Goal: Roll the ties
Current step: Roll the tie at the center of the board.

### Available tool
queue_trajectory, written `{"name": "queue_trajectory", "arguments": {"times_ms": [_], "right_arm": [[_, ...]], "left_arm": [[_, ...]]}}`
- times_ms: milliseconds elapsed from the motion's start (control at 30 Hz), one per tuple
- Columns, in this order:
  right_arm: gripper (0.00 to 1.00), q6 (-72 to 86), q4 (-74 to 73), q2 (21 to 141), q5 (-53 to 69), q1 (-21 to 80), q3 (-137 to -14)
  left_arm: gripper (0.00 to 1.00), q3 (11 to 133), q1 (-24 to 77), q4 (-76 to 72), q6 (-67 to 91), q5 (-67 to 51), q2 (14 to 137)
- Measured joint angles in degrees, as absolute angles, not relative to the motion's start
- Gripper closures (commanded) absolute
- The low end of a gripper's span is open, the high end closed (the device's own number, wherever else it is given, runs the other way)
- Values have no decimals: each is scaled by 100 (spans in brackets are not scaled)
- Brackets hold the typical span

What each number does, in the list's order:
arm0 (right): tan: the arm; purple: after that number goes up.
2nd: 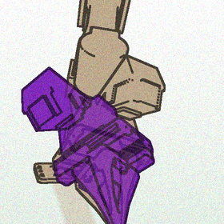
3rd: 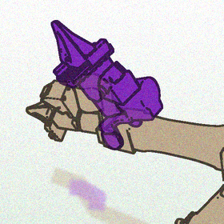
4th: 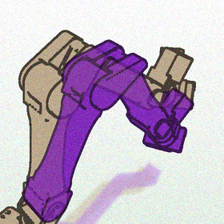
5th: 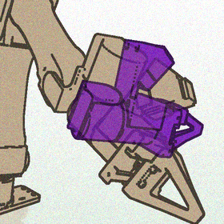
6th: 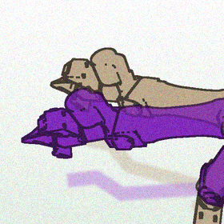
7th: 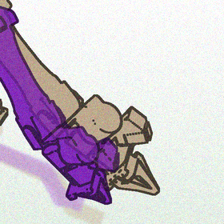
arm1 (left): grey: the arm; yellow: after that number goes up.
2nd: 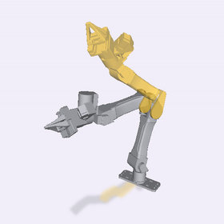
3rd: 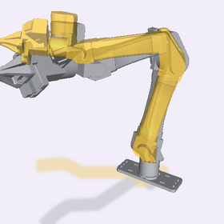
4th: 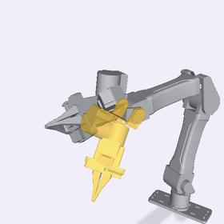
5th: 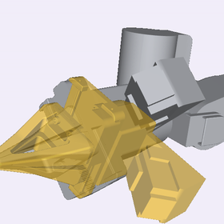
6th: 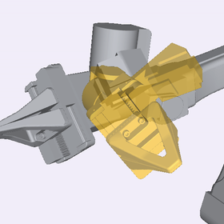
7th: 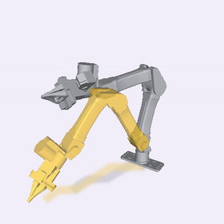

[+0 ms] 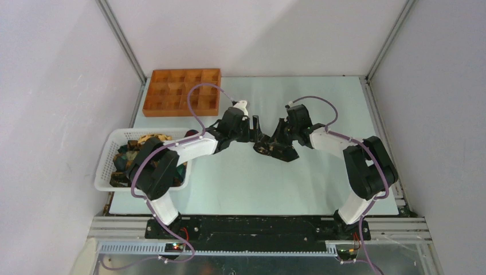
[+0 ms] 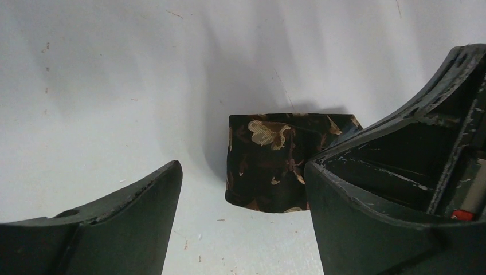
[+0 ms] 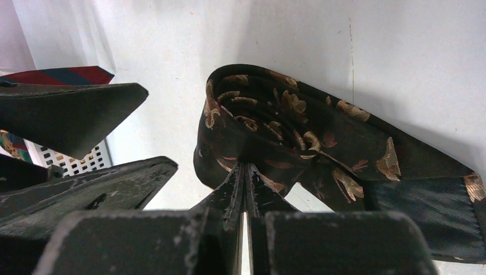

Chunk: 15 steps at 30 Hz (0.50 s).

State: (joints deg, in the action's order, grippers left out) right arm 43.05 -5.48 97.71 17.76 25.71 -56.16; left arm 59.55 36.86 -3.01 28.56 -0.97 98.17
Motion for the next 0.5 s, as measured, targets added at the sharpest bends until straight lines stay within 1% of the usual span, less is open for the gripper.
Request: {"name": "queue_trajectory", "arguments": {"times_ms": [500], "right_arm": [[98,4239,-858,9850,1514,2578,-5686]], "left_arm": [[17,5955,3686,-552,2993,-513,10298]]}}
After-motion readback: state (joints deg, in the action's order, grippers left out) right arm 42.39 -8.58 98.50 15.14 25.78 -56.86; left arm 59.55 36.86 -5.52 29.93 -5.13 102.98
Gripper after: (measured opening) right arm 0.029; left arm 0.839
